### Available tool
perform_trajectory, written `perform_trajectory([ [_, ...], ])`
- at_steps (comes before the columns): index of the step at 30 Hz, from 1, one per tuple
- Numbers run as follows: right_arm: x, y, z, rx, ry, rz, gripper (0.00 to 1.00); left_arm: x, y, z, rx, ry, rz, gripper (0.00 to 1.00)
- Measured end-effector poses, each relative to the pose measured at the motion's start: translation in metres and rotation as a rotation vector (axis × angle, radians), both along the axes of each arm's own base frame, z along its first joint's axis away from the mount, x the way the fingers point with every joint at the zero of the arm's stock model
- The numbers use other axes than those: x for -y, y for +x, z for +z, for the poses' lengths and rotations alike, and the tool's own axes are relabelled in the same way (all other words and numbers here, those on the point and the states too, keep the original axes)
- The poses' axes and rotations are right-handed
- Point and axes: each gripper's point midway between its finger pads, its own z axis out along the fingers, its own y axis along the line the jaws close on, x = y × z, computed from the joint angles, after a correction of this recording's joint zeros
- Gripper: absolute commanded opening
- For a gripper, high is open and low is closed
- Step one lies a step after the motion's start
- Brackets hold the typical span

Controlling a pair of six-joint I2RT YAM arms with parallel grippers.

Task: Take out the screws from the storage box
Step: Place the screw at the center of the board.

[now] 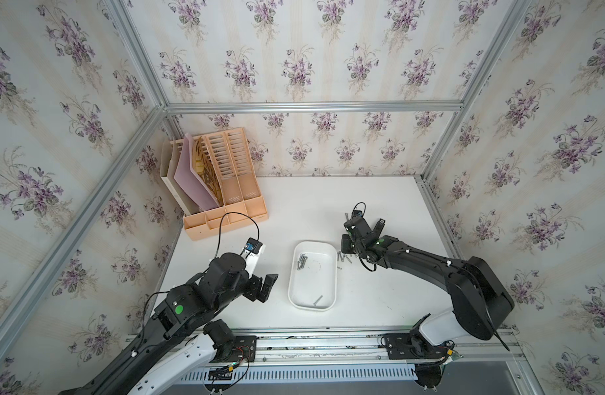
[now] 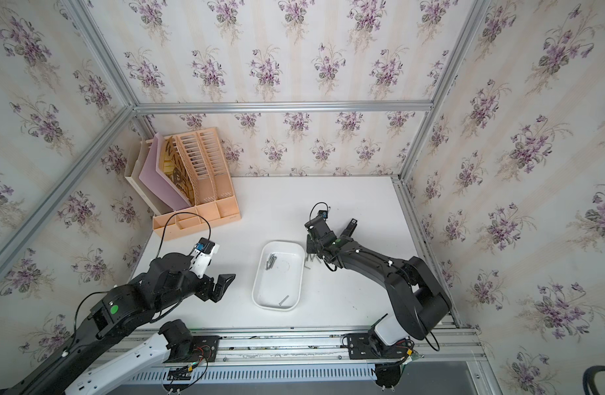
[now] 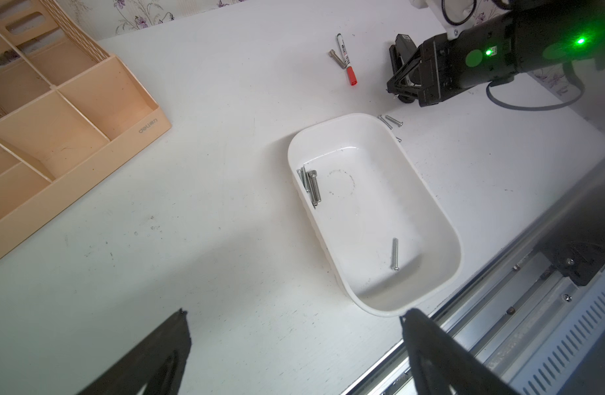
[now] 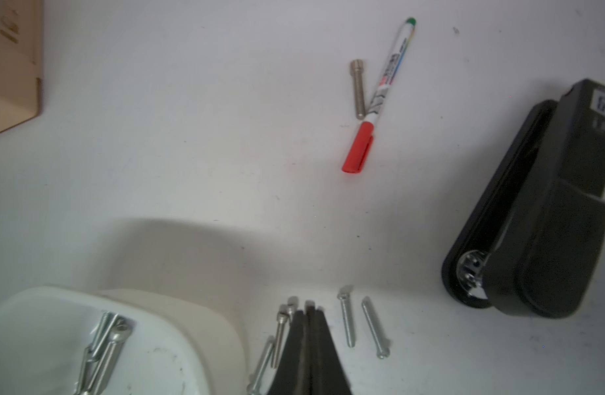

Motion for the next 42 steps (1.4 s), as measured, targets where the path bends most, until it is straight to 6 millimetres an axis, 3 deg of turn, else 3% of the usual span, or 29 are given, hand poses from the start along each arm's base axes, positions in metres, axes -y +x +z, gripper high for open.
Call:
perform_trajectory([
  [4,0.005,-0.002,-0.027,-0.096,-0.015,-0.023,0.00,0.000,0.000,0.000,0.000,0.000,0.000,0.99],
  [13,0.004,0.001,-0.051,-0.176,-0.022,-0.041,0.00,0.000,-0.001,0.000,0.000,-0.003,-0.003,0.99],
  [22,0.002,0.002,-0.051,-0.176,-0.013,-0.039,0.01,0.000,-0.002,0.002,0.006,-0.012,-0.006,0.99],
  [25,0.003,-0.001,-0.051,-0.182,-0.012,-0.037,0.13,0.000,-0.002,0.002,0.006,-0.012,-0.006,0.99],
  [31,0.003,-0.005,-0.048,-0.184,-0.002,-0.032,0.17,0.000,-0.002,0.002,0.005,-0.011,-0.006,0.99],
  [42,0.004,-0.010,-0.020,-0.100,0.059,-0.013,0.21,0.000,-0.002,0.002,0.004,-0.010,-0.006,0.99],
])
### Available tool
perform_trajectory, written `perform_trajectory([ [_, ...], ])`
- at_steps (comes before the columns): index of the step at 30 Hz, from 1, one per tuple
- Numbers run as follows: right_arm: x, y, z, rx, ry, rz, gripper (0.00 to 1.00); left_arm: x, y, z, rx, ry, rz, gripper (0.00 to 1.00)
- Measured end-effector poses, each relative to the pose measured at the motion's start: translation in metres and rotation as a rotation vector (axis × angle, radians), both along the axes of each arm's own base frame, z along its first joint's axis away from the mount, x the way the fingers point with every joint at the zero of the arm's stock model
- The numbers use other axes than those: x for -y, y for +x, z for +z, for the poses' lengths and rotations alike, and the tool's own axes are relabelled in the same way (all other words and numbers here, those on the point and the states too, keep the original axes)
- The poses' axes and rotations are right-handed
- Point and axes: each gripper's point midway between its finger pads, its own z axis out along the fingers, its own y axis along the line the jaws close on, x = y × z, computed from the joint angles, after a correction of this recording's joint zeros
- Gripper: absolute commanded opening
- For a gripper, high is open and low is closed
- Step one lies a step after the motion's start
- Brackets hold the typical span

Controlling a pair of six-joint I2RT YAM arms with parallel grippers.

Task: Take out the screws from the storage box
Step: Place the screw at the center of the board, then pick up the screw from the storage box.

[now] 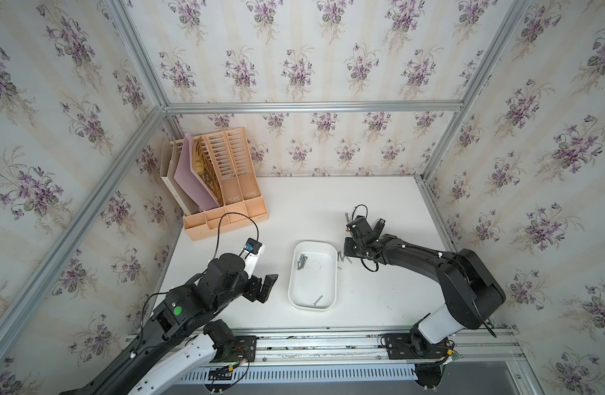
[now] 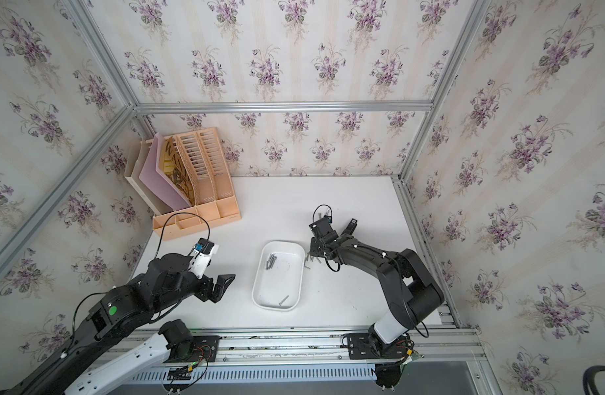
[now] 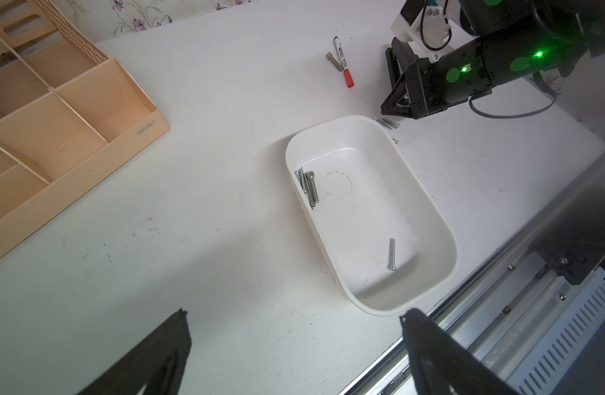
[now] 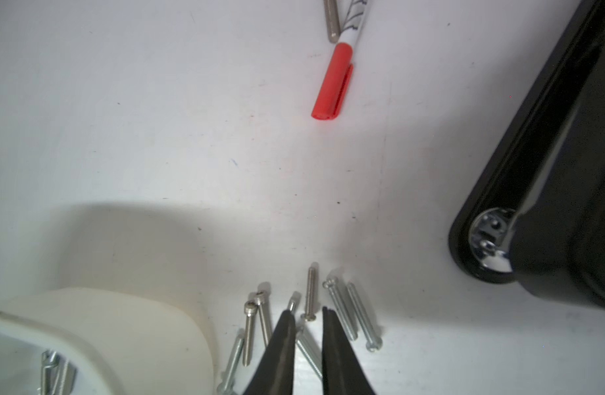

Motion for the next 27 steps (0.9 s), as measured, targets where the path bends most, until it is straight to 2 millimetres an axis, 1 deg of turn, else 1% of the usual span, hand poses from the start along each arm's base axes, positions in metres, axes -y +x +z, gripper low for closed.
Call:
perform_trajectory([
  [3,-0.011,-0.009,0.020,0.067,0.036,0.054,0.26,0.000,0.000,0.000,-0.001,0.001,0.000,0.99],
  [8,-0.057,-0.027,0.058,0.201,0.094,0.213,0.26,0.000,0.000,0.000,-0.001,0.001,0.000,0.99],
  [10,-0.071,-0.034,0.065,0.228,0.109,0.263,0.28,0.000,0.000,0.000,-0.001,0.001,0.000,0.99],
  [11,-0.075,-0.036,0.067,0.238,0.107,0.283,0.28,0.000,0.000,0.000,-0.001,0.001,0.000,0.99],
  [17,-0.108,-0.044,0.067,0.245,0.107,0.375,0.28,0.001,0.002,-0.003,-0.011,0.014,-0.002,0.99],
  [20,-0.126,-0.047,0.061,0.228,0.103,0.417,0.28,0.002,0.005,-0.009,-0.024,0.035,0.006,0.99],
  [21,-0.128,-0.048,0.056,0.209,0.094,0.429,0.28,0.002,0.007,-0.011,-0.028,0.045,0.013,0.99],
  [23,-0.137,-0.043,0.049,0.195,0.082,0.441,0.28,0.001,0.012,-0.015,-0.040,0.068,0.038,0.99],
  [27,-0.149,-0.044,0.023,0.119,0.047,0.470,0.29,-0.001,0.016,-0.021,-0.054,0.088,0.070,0.99],
])
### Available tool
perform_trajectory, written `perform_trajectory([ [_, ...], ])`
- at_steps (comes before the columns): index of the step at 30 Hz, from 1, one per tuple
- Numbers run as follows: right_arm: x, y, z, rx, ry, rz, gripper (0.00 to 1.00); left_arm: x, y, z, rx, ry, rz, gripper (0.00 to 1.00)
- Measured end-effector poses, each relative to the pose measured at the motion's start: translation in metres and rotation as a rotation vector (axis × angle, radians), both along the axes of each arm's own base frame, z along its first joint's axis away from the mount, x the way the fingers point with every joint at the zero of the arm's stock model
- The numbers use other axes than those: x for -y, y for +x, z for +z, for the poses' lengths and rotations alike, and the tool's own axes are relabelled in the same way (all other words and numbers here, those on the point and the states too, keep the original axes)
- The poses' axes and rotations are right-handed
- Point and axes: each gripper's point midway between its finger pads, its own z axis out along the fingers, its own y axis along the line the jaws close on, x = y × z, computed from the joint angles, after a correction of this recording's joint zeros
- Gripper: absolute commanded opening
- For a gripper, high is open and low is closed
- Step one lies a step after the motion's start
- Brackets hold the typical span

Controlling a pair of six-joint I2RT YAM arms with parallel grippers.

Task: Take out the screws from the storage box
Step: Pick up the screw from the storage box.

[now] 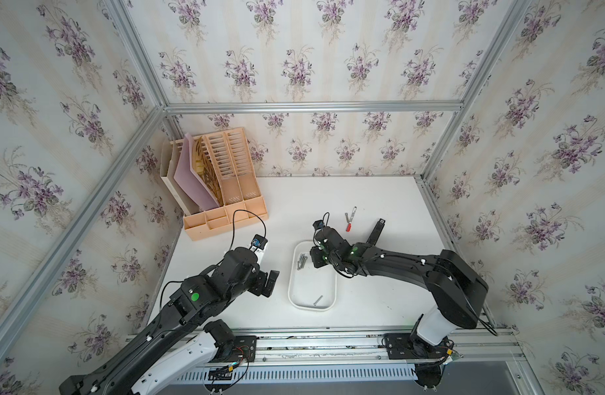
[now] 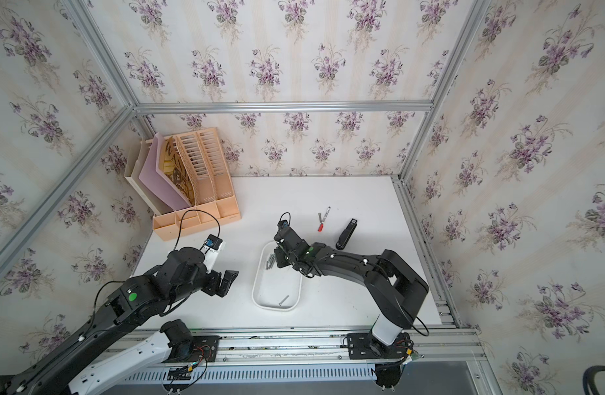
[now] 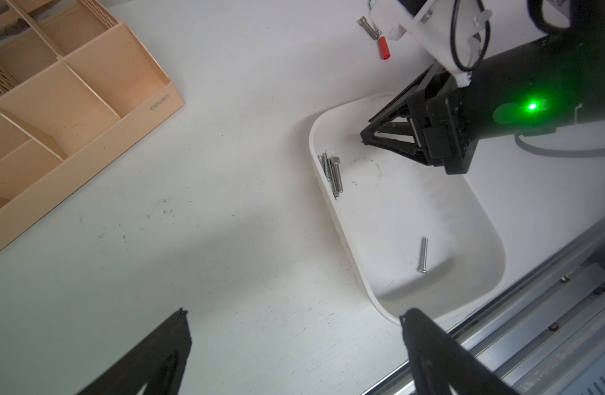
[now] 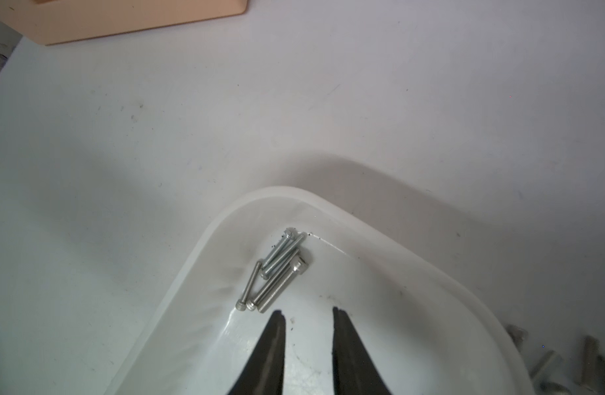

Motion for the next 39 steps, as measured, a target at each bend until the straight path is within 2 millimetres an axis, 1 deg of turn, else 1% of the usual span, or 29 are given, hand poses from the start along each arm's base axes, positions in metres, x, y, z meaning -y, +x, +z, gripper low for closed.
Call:
perform_trajectory([
  [3,-0.005,-0.002,-0.016,-0.042,-0.031,0.015,0.29,-0.001,0.001,0.003,0.021,-0.017,0.006,0.99],
  [7,-0.010,-0.002,-0.029,-0.080,-0.058,0.029,0.30,-0.003,-0.002,0.006,0.043,-0.035,0.008,0.99],
  [10,-0.015,-0.004,-0.037,-0.103,-0.073,0.042,0.30,-0.004,-0.002,0.010,0.060,-0.047,0.011,0.99],
  [15,-0.019,-0.007,-0.047,-0.128,-0.100,0.055,0.30,-0.004,-0.001,0.009,0.058,-0.044,0.012,0.99],
  [20,-0.025,-0.006,-0.056,-0.149,-0.120,0.062,0.27,-0.004,-0.001,0.008,0.057,-0.043,0.012,0.99],
  [23,-0.027,-0.002,-0.057,-0.143,-0.130,0.058,0.15,-0.004,-0.001,0.009,0.060,-0.049,0.015,0.99],
  [25,-0.027,0.000,-0.058,-0.141,-0.138,0.051,0.08,-0.005,-0.001,0.009,0.060,-0.049,0.015,0.99],
  [28,-0.026,0.002,-0.058,-0.130,-0.148,0.042,0.03,-0.004,-0.001,0.009,0.059,-0.048,0.015,0.99],
  [31,-0.024,0.001,-0.057,-0.125,-0.152,0.039,0.00,-0.004,-0.001,0.008,0.056,-0.045,0.015,0.99],
  [36,-0.015,-0.003,-0.056,-0.127,-0.167,0.033,0.00,-0.004,-0.001,0.009,0.056,-0.046,0.015,0.99],
  [39,-0.008,-0.007,-0.049,-0.118,-0.165,0.029,0.00,-0.004,-0.001,0.009,0.057,-0.047,0.015,0.99],
])
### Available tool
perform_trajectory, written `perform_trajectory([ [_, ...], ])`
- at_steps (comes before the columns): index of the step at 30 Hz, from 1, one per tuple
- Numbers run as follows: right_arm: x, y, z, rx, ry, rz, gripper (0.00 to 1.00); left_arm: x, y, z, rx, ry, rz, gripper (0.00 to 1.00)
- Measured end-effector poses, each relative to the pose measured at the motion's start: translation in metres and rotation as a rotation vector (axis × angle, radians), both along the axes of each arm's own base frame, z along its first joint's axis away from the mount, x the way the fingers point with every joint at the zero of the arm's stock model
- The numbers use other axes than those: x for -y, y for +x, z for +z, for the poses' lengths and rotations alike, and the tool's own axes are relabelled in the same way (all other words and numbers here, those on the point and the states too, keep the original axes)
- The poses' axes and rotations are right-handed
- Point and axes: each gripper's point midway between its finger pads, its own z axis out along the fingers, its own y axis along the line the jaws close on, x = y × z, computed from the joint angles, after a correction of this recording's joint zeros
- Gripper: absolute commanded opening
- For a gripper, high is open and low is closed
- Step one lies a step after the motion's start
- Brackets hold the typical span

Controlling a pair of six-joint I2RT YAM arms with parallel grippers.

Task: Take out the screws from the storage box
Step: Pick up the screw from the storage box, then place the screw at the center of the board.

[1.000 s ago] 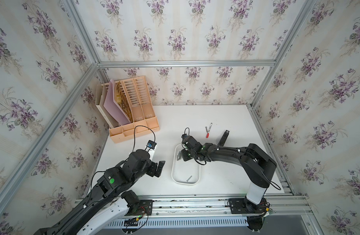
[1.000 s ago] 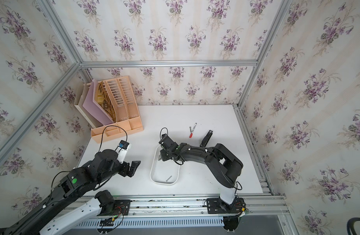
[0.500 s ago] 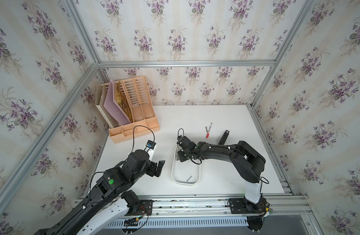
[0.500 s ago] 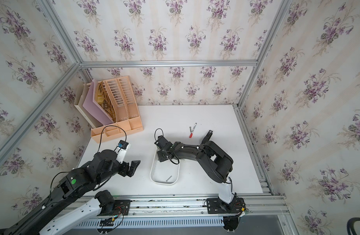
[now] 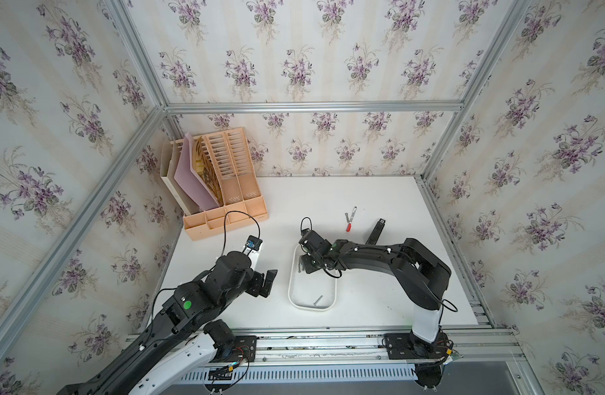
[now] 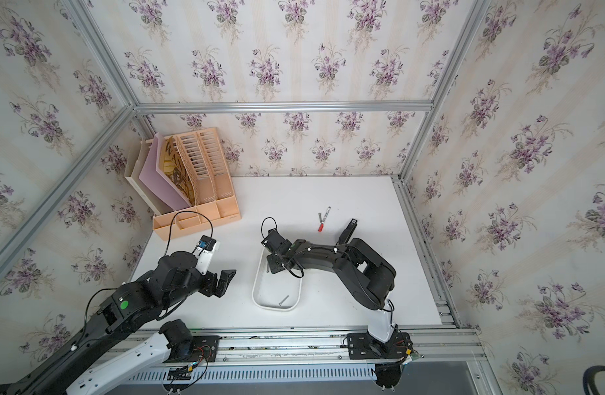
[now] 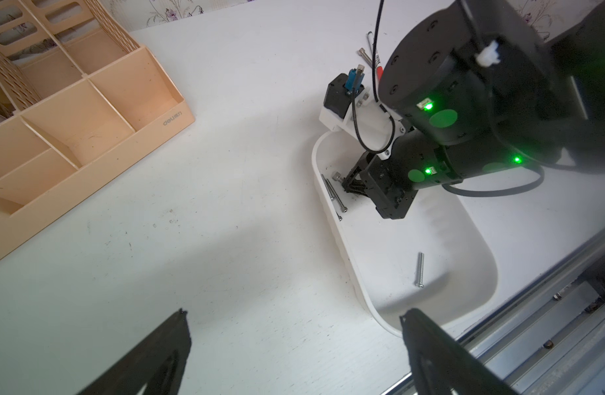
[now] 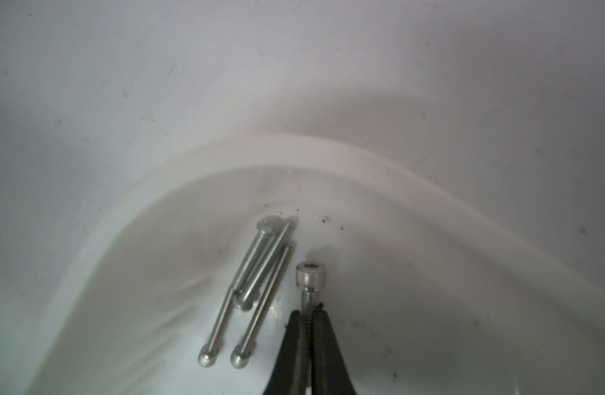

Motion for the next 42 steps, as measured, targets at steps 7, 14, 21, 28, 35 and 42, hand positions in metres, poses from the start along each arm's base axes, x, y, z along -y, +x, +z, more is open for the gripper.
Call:
perform_trajectory([
  [7,0.011,-0.002,0.036,0.083,0.071,-0.016,0.00,0.000,0.000,0.000,-0.001,0.001,0.000,0.99],
  [14,0.035,0.004,0.076,0.218,0.128,-0.086,0.00,0.000,0.000,-0.001,-0.002,0.002,0.000,0.99],
  [21,0.068,0.019,0.093,0.283,0.153,-0.219,0.00,0.000,0.000,-0.001,-0.002,0.002,0.000,0.99],
  [28,0.106,0.035,0.090,0.271,0.170,-0.345,0.00,0.000,0.000,-0.001,-0.003,0.000,0.002,0.99],
  [35,0.130,0.034,0.074,0.249,0.147,-0.400,0.00,0.001,0.001,-0.002,-0.009,0.006,0.002,0.99],
  [42,0.136,0.025,0.049,0.192,0.108,-0.401,0.00,0.001,0.001,-0.003,-0.011,0.007,0.002,0.99],
])
